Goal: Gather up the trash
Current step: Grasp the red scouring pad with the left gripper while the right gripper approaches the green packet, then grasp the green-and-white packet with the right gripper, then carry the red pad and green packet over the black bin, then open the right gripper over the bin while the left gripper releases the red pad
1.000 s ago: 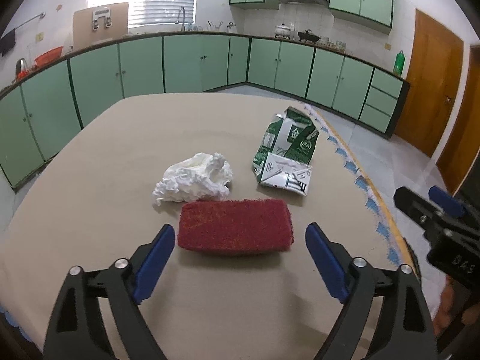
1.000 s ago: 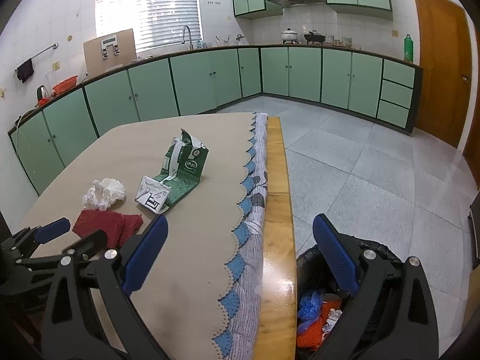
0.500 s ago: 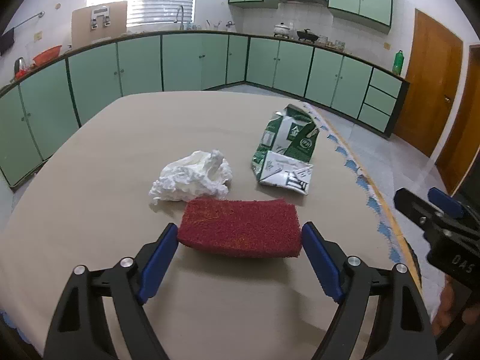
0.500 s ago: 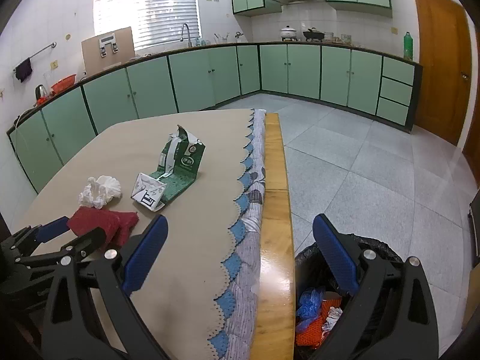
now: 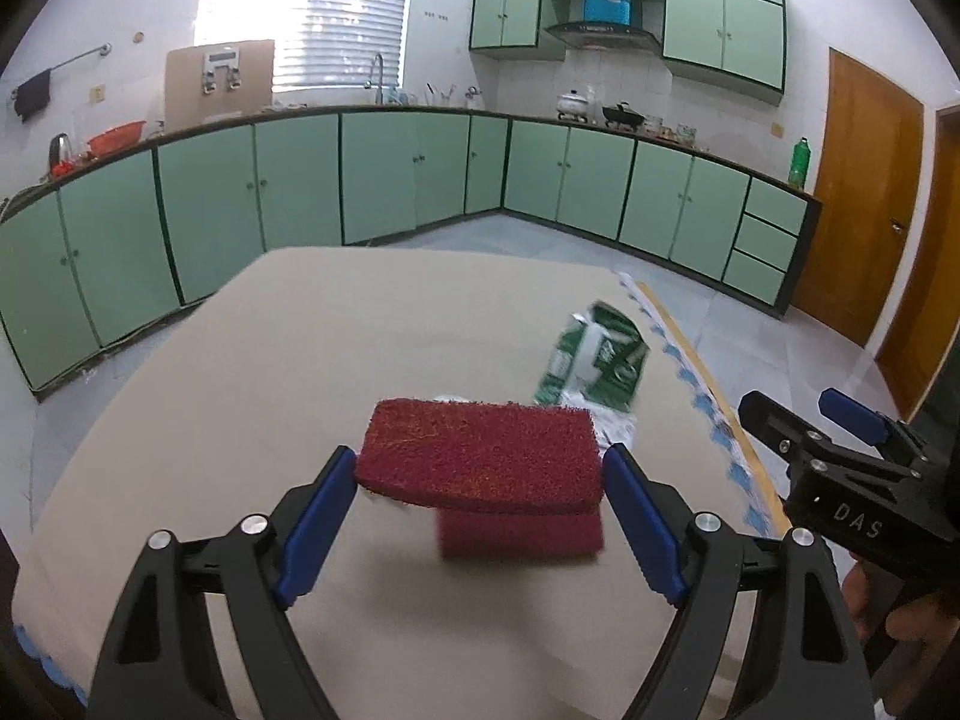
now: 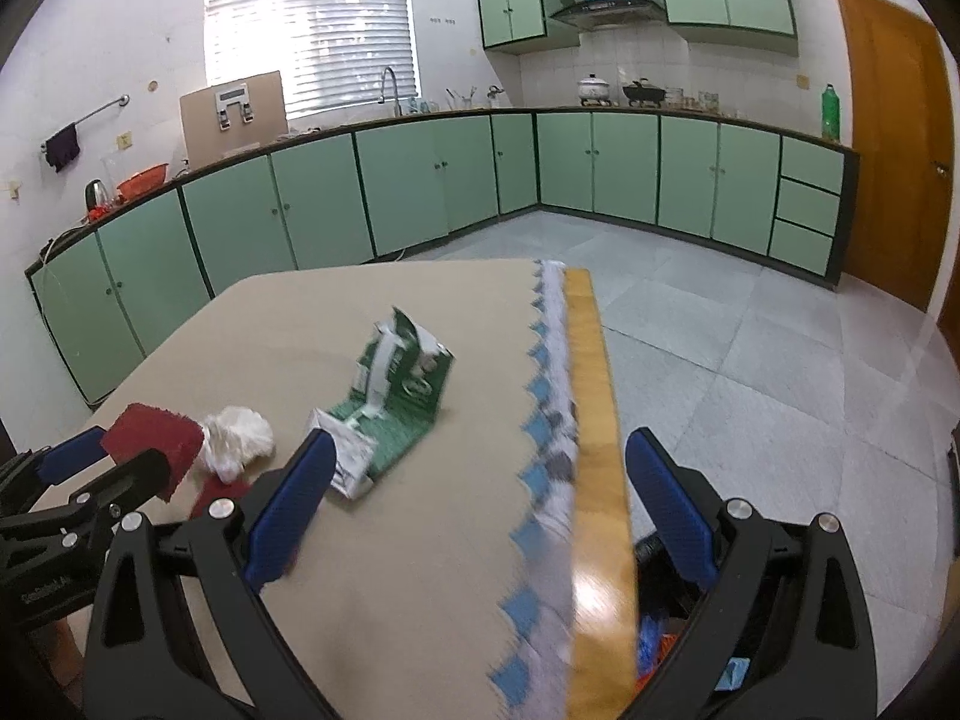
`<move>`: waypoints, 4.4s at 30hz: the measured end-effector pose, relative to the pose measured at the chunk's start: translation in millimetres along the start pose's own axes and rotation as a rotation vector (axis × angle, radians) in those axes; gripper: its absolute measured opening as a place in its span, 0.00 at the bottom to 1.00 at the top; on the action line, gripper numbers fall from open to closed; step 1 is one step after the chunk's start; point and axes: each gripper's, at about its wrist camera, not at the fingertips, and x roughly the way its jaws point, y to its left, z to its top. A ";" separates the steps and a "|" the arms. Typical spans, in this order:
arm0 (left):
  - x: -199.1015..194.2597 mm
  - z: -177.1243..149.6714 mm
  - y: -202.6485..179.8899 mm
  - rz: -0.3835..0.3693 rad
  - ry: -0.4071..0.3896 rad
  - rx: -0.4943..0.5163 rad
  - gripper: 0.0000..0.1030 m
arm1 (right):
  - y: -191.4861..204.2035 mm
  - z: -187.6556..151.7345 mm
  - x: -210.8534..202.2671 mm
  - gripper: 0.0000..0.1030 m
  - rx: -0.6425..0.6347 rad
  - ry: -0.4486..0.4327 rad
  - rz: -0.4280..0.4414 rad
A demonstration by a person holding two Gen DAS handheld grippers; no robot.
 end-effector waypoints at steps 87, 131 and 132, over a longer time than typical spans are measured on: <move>-0.1 41.4 -213.7 -0.357 -0.079 0.209 0.79 | -181.8 17.6 -128.2 0.32 0.124 -0.112 -0.215; 37.5 -1.7 -298.0 -0.505 0.071 0.270 0.85 | -257.4 -66.6 -91.6 0.87 0.261 0.025 -0.394; 33.6 2.6 -291.6 -0.495 0.056 0.265 0.85 | -252.8 -63.4 -93.8 0.88 0.258 0.015 -0.386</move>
